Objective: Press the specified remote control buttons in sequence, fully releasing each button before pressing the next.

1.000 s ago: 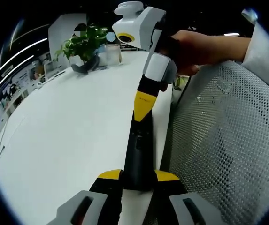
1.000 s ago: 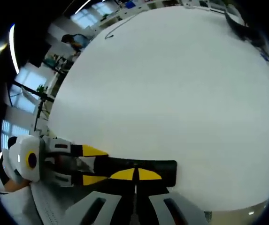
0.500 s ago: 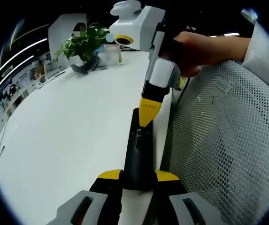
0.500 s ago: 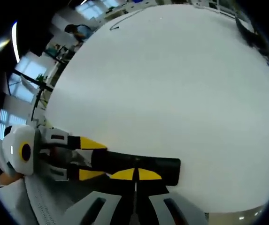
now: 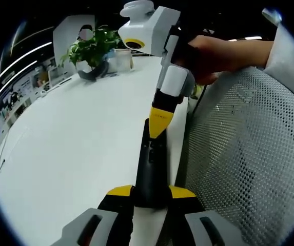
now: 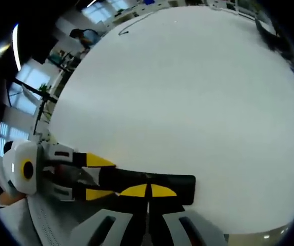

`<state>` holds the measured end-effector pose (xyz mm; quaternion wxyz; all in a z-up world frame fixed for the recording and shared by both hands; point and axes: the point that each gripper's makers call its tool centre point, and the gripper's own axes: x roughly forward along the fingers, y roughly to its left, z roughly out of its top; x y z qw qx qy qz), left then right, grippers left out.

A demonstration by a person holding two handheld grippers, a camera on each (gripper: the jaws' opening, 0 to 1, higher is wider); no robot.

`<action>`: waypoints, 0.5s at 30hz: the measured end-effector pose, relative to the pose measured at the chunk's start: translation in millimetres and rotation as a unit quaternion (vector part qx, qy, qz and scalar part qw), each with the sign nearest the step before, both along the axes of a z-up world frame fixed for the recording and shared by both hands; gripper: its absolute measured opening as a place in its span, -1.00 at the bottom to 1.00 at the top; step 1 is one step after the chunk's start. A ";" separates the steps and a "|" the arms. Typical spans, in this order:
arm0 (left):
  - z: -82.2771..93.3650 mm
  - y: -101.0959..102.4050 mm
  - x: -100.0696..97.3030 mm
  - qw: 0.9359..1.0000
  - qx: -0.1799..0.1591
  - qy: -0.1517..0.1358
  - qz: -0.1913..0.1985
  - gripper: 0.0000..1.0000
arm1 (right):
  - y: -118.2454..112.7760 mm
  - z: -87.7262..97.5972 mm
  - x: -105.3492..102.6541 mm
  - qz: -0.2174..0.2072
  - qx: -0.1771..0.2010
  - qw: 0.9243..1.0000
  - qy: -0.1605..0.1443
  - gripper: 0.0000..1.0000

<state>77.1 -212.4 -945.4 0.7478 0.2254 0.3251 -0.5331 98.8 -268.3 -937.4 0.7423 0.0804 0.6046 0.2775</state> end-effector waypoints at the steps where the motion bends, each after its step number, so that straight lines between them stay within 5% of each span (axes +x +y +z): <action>1: 0.0 0.1 -0.1 1.000 0.000 0.000 0.000 -0.51 | 0.7 0.3 -0.4 0.001 0.001 1.000 0.000 -1.00; 15: 0.1 -0.1 -0.3 1.000 -0.002 0.000 -0.001 -0.51 | 1.5 -0.2 -1.2 0.024 -0.009 1.000 -0.016 -1.00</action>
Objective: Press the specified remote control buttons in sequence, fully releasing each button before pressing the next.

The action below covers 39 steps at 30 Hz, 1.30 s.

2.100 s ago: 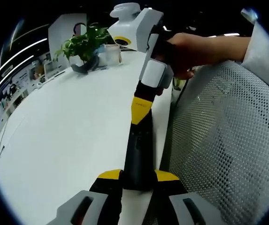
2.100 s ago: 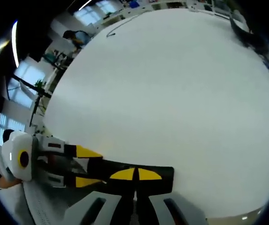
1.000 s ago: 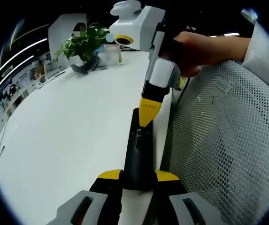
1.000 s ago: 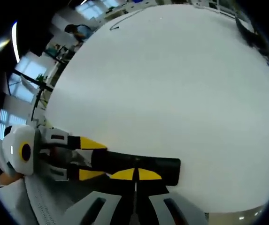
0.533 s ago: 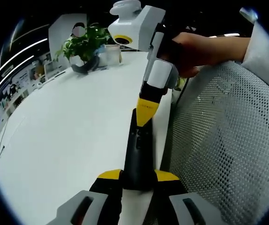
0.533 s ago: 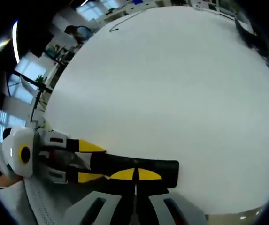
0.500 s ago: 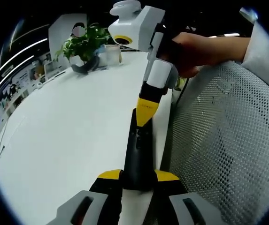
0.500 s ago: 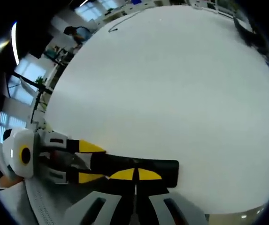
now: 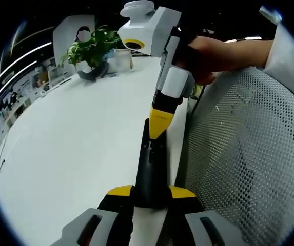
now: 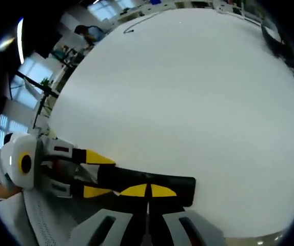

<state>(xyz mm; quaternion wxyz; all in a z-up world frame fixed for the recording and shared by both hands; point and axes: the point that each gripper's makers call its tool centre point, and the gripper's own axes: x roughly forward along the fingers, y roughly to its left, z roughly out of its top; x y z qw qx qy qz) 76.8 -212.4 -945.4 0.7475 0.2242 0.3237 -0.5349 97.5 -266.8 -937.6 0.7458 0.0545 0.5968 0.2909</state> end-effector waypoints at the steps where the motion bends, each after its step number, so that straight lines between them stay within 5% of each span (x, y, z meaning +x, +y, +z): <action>1: 0.0 -0.4 0.1 1.000 -0.001 0.000 0.000 -0.51 | -0.3 -0.2 0.3 -0.001 0.001 1.000 0.000 -1.00; 16: -0.1 0.1 0.4 1.000 0.002 -0.001 0.000 -0.51 | 0.3 1.4 0.1 0.000 -0.009 1.000 -0.006 -1.00; 39: 0.8 -0.2 -1.4 1.000 0.004 -0.001 0.000 -0.51 | -11.0 2.8 -11.1 -0.026 -0.016 0.998 0.051 -1.00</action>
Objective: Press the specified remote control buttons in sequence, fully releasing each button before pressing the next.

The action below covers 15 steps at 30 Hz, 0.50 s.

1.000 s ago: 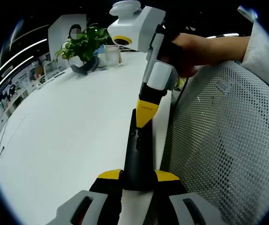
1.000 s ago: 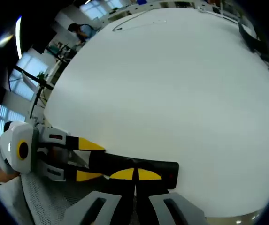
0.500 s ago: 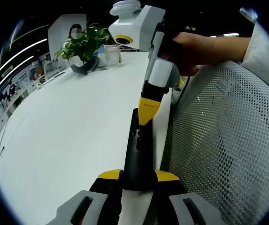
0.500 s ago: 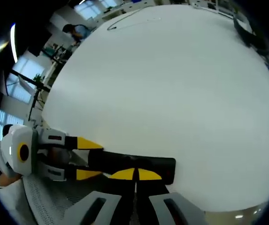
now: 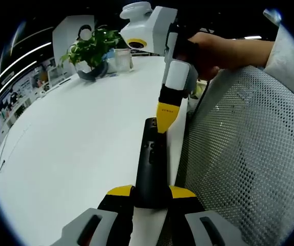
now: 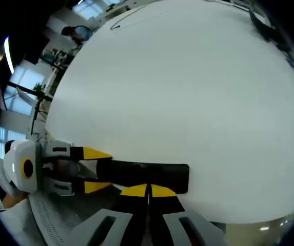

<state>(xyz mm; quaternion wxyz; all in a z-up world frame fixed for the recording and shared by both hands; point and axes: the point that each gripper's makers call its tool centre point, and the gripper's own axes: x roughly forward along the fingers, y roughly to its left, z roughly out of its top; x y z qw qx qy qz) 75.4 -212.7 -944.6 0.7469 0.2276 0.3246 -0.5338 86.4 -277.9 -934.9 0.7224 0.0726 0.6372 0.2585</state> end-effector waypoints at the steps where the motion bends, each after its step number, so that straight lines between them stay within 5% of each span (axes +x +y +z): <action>1: 0.0 0.0 0.0 1.000 0.000 0.000 0.000 -0.51 | -0.2 -0.7 0.2 0.002 -0.002 1.000 -0.001 -1.00; 15: 0.0 -0.3 0.2 1.000 -0.003 0.000 0.001 -0.50 | -1.9 -4.4 -0.3 0.023 -0.025 0.999 -0.011 -1.00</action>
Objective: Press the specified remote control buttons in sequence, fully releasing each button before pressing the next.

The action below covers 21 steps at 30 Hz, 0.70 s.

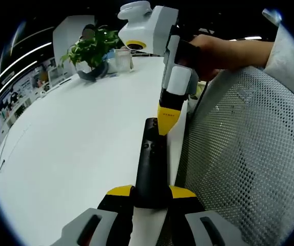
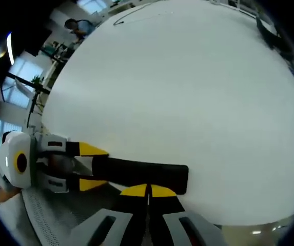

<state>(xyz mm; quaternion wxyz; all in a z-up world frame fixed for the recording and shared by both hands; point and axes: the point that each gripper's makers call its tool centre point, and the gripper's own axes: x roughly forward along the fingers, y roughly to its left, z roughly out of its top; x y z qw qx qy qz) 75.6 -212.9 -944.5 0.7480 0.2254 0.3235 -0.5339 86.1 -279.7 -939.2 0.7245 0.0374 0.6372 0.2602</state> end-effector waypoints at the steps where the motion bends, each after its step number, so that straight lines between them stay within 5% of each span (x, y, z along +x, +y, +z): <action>1: 0.0 0.0 0.0 1.000 0.000 0.000 0.000 -0.50 | -0.2 -0.1 -0.1 0.000 0.000 1.000 0.000 -1.00; 21: -0.3 -0.8 -0.4 1.000 0.003 -0.001 -0.006 -0.50 | -1.5 0.6 -1.0 -0.017 0.017 1.000 0.011 -1.00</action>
